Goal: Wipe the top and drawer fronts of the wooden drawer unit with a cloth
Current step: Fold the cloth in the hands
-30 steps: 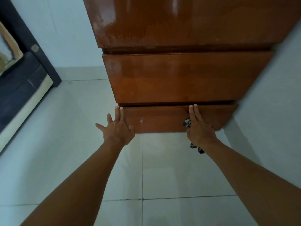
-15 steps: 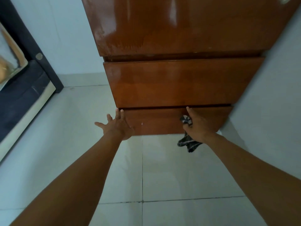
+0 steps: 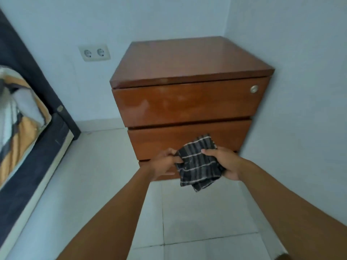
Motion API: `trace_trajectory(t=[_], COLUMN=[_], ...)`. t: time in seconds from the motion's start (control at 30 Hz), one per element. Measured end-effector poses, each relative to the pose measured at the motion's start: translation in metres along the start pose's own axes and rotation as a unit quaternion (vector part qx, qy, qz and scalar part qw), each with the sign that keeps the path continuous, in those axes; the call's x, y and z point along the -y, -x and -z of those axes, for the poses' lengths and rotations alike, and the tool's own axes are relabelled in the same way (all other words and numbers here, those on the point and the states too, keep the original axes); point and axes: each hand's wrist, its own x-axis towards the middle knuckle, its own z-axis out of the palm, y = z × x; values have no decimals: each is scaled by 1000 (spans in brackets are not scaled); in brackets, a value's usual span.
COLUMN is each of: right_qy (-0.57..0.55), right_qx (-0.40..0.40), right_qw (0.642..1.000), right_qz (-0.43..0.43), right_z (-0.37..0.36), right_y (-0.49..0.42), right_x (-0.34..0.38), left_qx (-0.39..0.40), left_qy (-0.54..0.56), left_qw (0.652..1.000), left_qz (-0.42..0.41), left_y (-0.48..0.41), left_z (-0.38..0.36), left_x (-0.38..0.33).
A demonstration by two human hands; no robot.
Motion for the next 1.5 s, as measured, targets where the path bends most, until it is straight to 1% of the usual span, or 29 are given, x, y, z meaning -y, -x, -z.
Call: trace_trajectory(t=[0.1,0.17,0.2,0.27,0.33,0.4,0.47,0.6,0.7,0.8,0.93,1.07,1.2,1.4,1.5], right_qy=[13,16,16,7,-6,-14,-5,44,34,46,71,89,163,241,253], right_qx=[6,9,5,-20,-68,-110,-127,-125,-129,-143,-173,-189,-218,-222,-238], right_qw=[998,996,995,995,993,990,989,988,989,987,979,973,957,936,929], right_qz=[-57,-89,-97,-102,-93,-85,-75,-79,-62,-63,-80,-102,-104,-132,-127], right_z=[-4,-10,-15,-28,-44,-57,-68,-86,-87,-77,-48,-6,41,85,96], right_y=[49,86,104,141,175,208,238,285,296,288,250,181,100,15,-8], right_x=[36,64,79,113,156,203,250,323,355,374,389,391,381,365,358], left_qx=[8,-20,-47,-85,-60,-19,-12,-57,-84,-92,-87,-105,-128,-103,-114], left_qy=[57,110,136,171,197,184,139,144,153,157,127,88,26,61,92], left_qw=[998,993,989,979,974,977,985,981,979,978,983,983,982,973,968], left_qz=[28,36,47,73,93,105,107,116,108,98,102,125,137,199,205], left_y=[39,68,84,116,150,186,218,259,269,254,202,120,30,-69,-99], left_z=[4,3,2,2,7,16,29,47,52,55,52,45,34,16,7], left_x=[-41,-73,-93,-137,-184,-231,-276,-344,-377,-396,-409,-414,-411,-397,-390])
